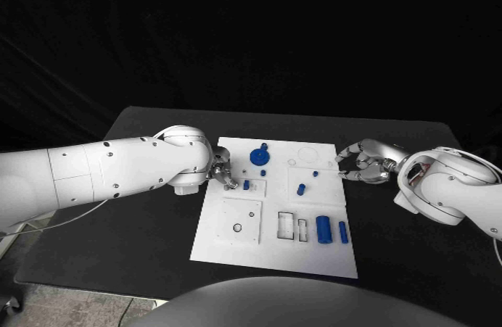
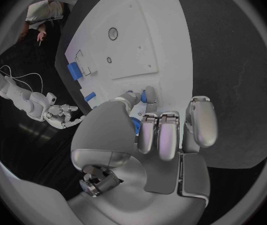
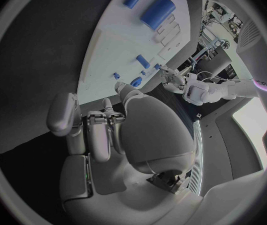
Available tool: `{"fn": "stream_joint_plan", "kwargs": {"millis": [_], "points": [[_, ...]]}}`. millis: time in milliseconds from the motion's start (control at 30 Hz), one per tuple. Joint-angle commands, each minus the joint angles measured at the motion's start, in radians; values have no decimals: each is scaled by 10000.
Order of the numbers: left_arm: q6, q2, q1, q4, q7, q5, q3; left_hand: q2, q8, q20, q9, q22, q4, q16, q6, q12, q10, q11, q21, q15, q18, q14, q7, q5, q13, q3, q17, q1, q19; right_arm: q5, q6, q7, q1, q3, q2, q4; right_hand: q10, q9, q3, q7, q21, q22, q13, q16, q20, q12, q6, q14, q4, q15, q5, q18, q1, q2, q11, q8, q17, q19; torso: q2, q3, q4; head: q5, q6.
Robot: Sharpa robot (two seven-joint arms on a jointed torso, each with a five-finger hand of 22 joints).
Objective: Assemble the parts on the task board
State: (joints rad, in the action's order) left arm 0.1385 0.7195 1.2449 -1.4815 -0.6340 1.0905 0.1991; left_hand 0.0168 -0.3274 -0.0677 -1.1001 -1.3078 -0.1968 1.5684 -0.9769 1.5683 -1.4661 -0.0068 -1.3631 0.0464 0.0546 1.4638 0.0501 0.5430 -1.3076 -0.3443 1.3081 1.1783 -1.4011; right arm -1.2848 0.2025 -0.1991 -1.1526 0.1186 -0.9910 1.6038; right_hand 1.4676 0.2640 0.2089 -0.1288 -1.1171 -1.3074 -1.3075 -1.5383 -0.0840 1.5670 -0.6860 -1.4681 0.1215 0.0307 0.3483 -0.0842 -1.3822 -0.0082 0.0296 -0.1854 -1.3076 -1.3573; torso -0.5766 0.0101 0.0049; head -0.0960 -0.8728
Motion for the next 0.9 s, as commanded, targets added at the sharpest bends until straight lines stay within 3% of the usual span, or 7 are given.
{"fn": "stream_joint_plan", "kwargs": {"millis": [33,100,200,500,900], "points": [[-156,57,6,-66,44,-191,-23,-110,-52,69,-4,-1860,136,24,72,25,-1047,-68,34,59,35,1070,-35,-423,-2632,-543,2627,54,29,-36,-102,-23,7,0,2,11,1032,-11,43,6,35,-1325,-2633,36,-15,38,-50,-839,-3,-73,59,-139,5,59,62,47,-2426,50,-3,3,5,10,2],[-145,127,16,-117,44,-291,-70,-299,-98,61,-18,-1857,253,24,76,25,-1047,-55,40,56,35,1070,-39,-699,-2632,-1089,2627,-54,34,-36,-100,-27,7,0,8,7,1032,-11,43,6,35,-1325,-2633,36,-15,38,-50,-839,-3,-73,59,-139,5,59,62,47,-2426,50,7,7,7,13,2],[-108,210,52,-169,49,-480,-109,-479,-149,62,-45,-1854,461,24,82,25,-1047,-64,47,53,39,1070,-31,-795,-2632,-1505,2627,-90,41,-36,-101,-38,7,0,22,-1,1032,-11,43,6,35,-1325,-2633,36,-15,38,-50,-839,-3,-73,59,-139,5,59,62,47,-2426,50,15,13,1,-8,2],[547,243,164,-129,28,-839,-146,-904,-154,51,-17,-1826,996,24,119,25,-1047,-52,125,40,58,1070,-18,-1023,-2632,-2023,2627,-124,113,-40,-31,-47,7,0,71,-42,1032,-15,68,3,66,-1317,-2633,51,-16,38,-58,-831,-9,-74,64,-145,-1,74,63,44,-2418,64,24,16,-3,-9,2],[2007,-103,402,623,-100,-1752,-157,-1070,-16,33,154,-1790,1280,24,153,25,-1047,-28,232,14,84,1070,6,-1443,-2632,-2257,2627,-257,208,-41,-4,-65,13,2,57,-71,1032,-15,68,3,66,-1317,-2633,51,-16,38,-58,-831,-9,-74,64,-145,-1,74,63,44,-2418,64,11,11,-3,33,2]]}}
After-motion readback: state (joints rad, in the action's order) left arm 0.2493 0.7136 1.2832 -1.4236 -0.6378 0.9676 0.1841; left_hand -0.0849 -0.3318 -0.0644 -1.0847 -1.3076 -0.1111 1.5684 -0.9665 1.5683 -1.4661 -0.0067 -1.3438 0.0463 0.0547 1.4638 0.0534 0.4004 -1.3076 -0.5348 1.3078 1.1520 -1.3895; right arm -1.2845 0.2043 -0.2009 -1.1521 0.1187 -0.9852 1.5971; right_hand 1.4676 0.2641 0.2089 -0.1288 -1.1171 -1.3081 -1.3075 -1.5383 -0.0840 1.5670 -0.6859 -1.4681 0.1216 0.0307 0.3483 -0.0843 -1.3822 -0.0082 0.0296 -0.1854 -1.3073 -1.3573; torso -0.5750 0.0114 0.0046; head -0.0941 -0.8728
